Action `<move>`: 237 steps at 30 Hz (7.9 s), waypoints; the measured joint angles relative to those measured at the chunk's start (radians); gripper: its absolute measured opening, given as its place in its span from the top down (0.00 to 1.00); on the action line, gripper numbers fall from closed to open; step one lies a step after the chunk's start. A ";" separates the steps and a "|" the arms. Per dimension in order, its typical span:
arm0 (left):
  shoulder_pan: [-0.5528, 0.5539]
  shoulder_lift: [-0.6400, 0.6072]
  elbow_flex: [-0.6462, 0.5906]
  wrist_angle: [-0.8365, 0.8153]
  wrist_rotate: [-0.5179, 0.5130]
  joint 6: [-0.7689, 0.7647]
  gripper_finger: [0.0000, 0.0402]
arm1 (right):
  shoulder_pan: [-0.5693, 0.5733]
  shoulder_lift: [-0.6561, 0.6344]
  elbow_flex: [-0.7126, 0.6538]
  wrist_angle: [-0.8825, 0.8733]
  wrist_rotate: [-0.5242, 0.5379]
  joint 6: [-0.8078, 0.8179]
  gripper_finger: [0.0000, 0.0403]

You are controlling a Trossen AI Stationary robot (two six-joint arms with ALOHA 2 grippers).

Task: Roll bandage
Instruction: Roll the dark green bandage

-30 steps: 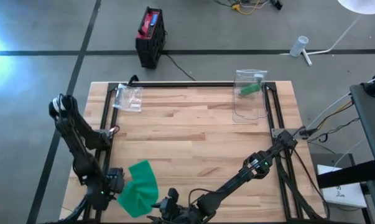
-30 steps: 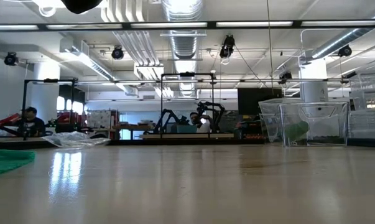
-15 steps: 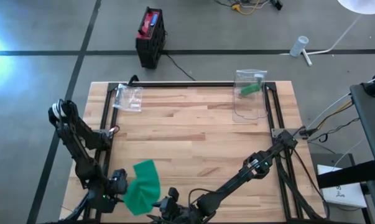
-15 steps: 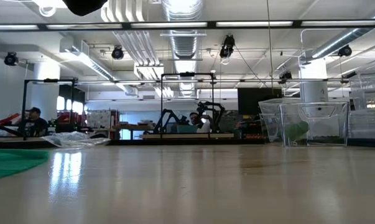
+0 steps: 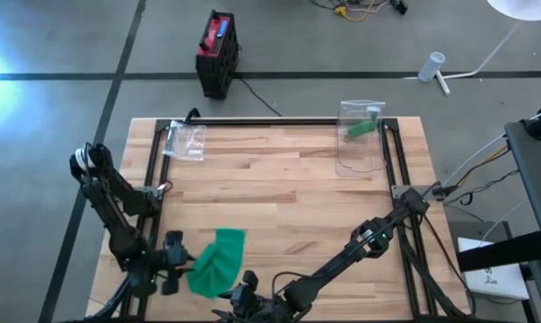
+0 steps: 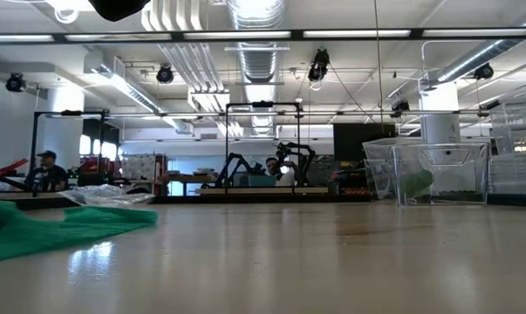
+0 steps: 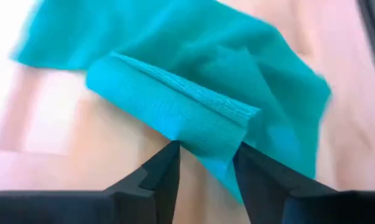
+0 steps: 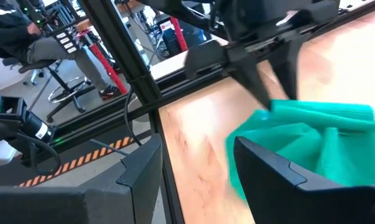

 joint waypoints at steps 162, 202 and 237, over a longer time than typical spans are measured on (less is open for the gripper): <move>0.694 -0.084 0.676 0.388 -0.319 3.046 1.00 | -0.364 -1.421 -1.341 0.323 -0.367 -1.065 0.72; 0.720 -0.127 0.638 0.432 -0.101 2.549 1.00 | -0.318 -1.435 -1.334 0.441 -0.403 -1.179 0.68; 0.748 -0.122 0.613 0.434 -0.109 2.551 1.00 | -0.321 -1.413 -1.335 0.457 -0.403 -1.125 0.70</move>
